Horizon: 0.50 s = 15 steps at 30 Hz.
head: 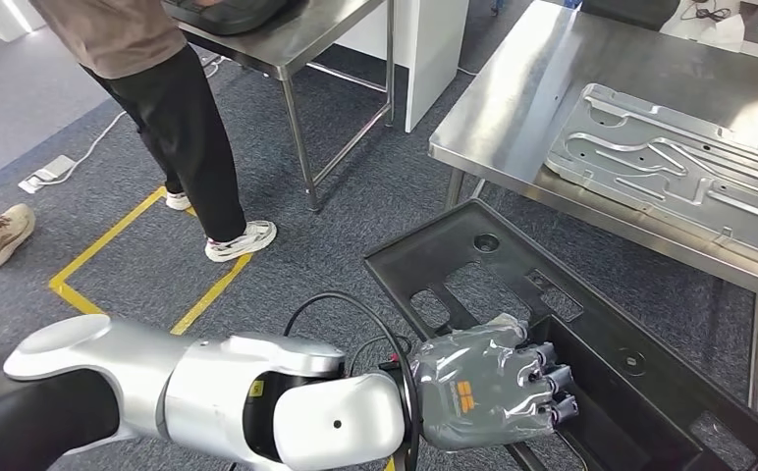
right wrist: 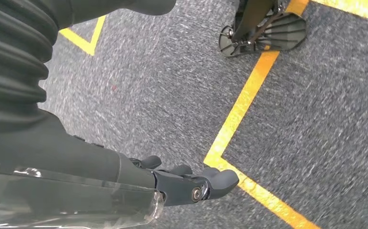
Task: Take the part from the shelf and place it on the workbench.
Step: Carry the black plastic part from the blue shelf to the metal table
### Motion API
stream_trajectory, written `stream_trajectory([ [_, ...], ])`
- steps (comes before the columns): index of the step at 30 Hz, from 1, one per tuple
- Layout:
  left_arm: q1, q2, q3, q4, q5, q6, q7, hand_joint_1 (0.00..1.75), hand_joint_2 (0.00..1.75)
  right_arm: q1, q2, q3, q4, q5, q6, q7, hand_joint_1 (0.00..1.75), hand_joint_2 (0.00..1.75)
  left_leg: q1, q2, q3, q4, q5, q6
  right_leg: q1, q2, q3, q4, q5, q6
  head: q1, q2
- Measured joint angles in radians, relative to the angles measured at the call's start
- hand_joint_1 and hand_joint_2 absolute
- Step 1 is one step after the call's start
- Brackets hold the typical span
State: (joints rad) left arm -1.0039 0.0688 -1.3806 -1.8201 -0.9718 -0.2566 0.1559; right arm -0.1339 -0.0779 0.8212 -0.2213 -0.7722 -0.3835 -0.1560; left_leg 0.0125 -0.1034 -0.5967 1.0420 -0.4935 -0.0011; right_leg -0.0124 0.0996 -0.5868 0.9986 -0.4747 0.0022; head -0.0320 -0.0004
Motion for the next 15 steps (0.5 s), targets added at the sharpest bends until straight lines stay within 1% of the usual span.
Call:
stream_trajectory([
  [1,0.0,0.0,0.0,0.0,0.001,0.0,0.0,1.75,1.75,-0.001,0.0,0.0,0.0,0.0,0.0,0.0,0.0,1.75,0.0,-0.012,0.008,-0.018,-0.001,0.003,-0.004,0.012,-0.004,0.001,0.0,0.006,0.001,0.0],
  [3,0.0,-0.002,0.001,0.0,0.002,0.0,0.0,1.75,1.75,0.0,-0.001,0.0,0.0,-0.001,-0.001,0.0,0.0,1.75,-0.002,0.014,0.016,-0.031,-0.004,0.006,-0.008,0.036,-0.01,-0.003,0.003,0.021,-0.001,0.0],
  [4,0.0,-0.003,0.001,0.0,0.003,0.0,0.0,1.75,1.75,0.001,-0.002,0.0,0.0,-0.001,-0.002,0.0,0.0,1.75,0.0,0.029,0.021,-0.038,-0.003,0.01,-0.007,0.03,-0.012,-0.001,0.0,0.027,0.001,0.0],
  [5,-0.001,-0.004,0.001,0.0,0.003,0.0,0.0,1.75,1.75,0.001,-0.002,0.0,-0.001,-0.001,-0.002,0.0,0.0,1.75,0.002,0.046,0.028,-0.045,-0.001,0.014,-0.005,0.009,-0.02,0.016,-0.012,0.032,0.006,0.0],
  [6,0.0,-0.005,0.001,0.0,0.003,0.0,0.0,1.75,1.75,0.0,-0.003,0.0,-0.002,-0.001,-0.003,0.0,0.0,1.75,0.004,0.065,0.033,-0.051,0.0,0.018,-0.003,-0.022,-0.038,0.054,-0.034,0.037,0.014,0.0],
  [7,0.0,-0.005,0.001,0.001,0.003,0.0,0.0,1.75,1.75,-0.002,-0.003,0.0,-0.002,-0.001,-0.003,0.0,0.0,1.75,0.002,0.083,0.037,-0.053,-0.002,0.021,-0.002,-0.058,-0.068,0.113,-0.064,0.042,0.023,0.0],
  [8,0.0,-0.005,0.001,0.001,0.004,0.0,0.0,1.75,1.75,-0.004,-0.003,0.0,-0.002,-0.001,-0.003,0.0,0.0,1.75,0.0,0.102,0.04,-0.053,-0.004,0.023,-0.003,-0.079,-0.103,0.182,-0.093,0.047,0.031,0.0],
  [9,0.001,-0.005,0.001,0.001,0.004,0.0,0.0,1.75,1.75,-0.004,-0.004,0.0,-0.002,-0.002,-0.003,0.0,0.0,1.75,-0.001,0.119,0.041,-0.053,-0.008,0.025,-0.005,-0.09,-0.132,0.237,-0.111,0.051,0.034,0.0],
  [10,0.001,-0.005,0.001,0.002,0.004,0.0,0.0,1.75,1.75,-0.002,-0.004,0.0,-0.002,-0.002,-0.003,0.0,0.0,1.75,-0.002,0.135,0.043,-0.053,-0.011,0.024,-0.006,-0.095,-0.147,0.264,-0.112,0.053,0.037,0.0],
  [11,0.001,-0.005,0.0,0.002,0.005,0.0,0.0,1.75,1.75,0.0,-0.004,0.0,-0.001,-0.002,-0.003,0.0,0.0,1.75,-0.002,0.149,0.046,-0.053,-0.014,0.022,-0.007,-0.098,-0.14,0.249,-0.092,0.054,0.038,0.0],
  [12,0.001,-0.005,0.0,0.002,0.005,0.0,0.0,1.75,1.75,0.003,-0.004,0.0,-0.001,-0.002,-0.003,0.0,0.0,1.75,-0.003,0.162,0.051,-0.053,-0.018,0.02,-0.007,-0.105,-0.114,0.199,-0.059,0.054,0.04,0.0],
  [13,0.001,-0.006,0.001,0.002,0.005,0.0,0.0,1.75,1.75,0.004,-0.005,0.0,-0.001,-0.002,-0.003,0.0,0.0,1.75,-0.004,0.173,0.056,-0.053,-0.022,0.017,-0.006,-0.12,-0.076,0.125,-0.023,0.052,0.041,0.0],
  [14,0.001,-0.006,0.001,0.002,0.005,0.0,0.0,1.75,1.75,0.004,-0.005,0.0,-0.001,-0.002,-0.003,0.0,0.0,1.75,-0.007,0.183,0.06,-0.052,-0.027,0.013,-0.002,-0.135,-0.041,0.06,0.002,0.047,0.043,0.0],
  [15,0.001,-0.006,0.001,0.002,0.005,0.0,0.0,1.75,1.75,0.003,-0.006,0.0,-0.001,-0.002,-0.003,0.0,0.0,1.75,-0.01,0.192,0.063,-0.051,-0.031,0.008,0.001,-0.147,-0.017,0.014,0.015,0.04,0.044,0.0],
])
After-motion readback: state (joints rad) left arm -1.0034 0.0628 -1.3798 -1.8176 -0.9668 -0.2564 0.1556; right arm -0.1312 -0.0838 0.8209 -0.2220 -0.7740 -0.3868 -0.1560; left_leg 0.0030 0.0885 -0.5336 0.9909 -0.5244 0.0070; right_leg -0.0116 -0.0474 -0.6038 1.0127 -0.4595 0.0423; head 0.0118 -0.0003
